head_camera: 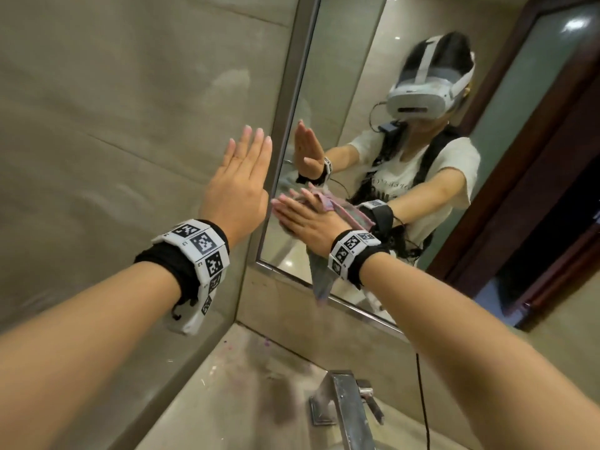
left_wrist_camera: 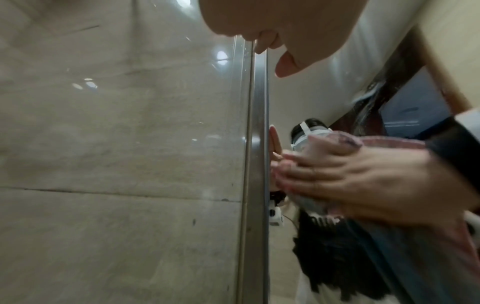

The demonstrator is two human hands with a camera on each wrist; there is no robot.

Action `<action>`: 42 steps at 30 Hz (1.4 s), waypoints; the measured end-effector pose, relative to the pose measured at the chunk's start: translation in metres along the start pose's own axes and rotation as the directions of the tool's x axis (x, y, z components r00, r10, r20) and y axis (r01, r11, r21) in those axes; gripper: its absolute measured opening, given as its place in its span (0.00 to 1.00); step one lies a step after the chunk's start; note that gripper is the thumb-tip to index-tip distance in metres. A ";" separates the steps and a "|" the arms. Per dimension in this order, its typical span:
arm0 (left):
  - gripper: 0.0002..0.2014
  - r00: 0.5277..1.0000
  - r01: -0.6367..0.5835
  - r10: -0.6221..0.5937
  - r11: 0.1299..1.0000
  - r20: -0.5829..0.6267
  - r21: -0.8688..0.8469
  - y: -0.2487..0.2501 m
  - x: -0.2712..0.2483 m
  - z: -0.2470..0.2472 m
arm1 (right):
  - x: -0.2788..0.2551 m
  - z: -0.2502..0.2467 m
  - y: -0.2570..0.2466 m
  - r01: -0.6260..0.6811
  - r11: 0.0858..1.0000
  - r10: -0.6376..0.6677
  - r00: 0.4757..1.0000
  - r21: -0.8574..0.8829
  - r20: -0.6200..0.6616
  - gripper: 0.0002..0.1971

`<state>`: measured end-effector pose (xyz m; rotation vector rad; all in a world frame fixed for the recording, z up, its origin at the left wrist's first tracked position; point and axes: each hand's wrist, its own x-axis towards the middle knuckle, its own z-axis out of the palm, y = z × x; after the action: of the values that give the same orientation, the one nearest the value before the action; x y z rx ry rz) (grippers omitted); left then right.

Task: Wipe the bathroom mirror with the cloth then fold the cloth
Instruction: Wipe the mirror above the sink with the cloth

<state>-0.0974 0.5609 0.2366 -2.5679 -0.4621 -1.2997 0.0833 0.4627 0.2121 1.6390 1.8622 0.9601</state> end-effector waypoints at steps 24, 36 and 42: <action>0.35 0.988 0.136 -0.120 0.974 0.099 -0.181 0.067 0.014 0.040 | -0.050 -0.071 0.074 -0.553 0.827 0.531 0.828 -0.106 -0.180 0.32; 0.35 0.983 0.114 -0.087 0.979 0.162 -0.169 0.048 -0.011 0.054 | -0.081 0.034 -0.051 -0.257 0.954 0.273 0.957 -0.152 0.093 0.32; 0.33 0.982 0.114 -0.086 0.980 0.170 -0.161 0.050 -0.004 0.050 | -0.098 0.050 -0.066 -0.147 0.984 0.159 0.979 -0.101 0.125 0.44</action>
<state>-0.0439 0.5310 0.2016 -2.8421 -0.5384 -1.2145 0.0943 0.3738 0.1209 1.7660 1.6011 0.9586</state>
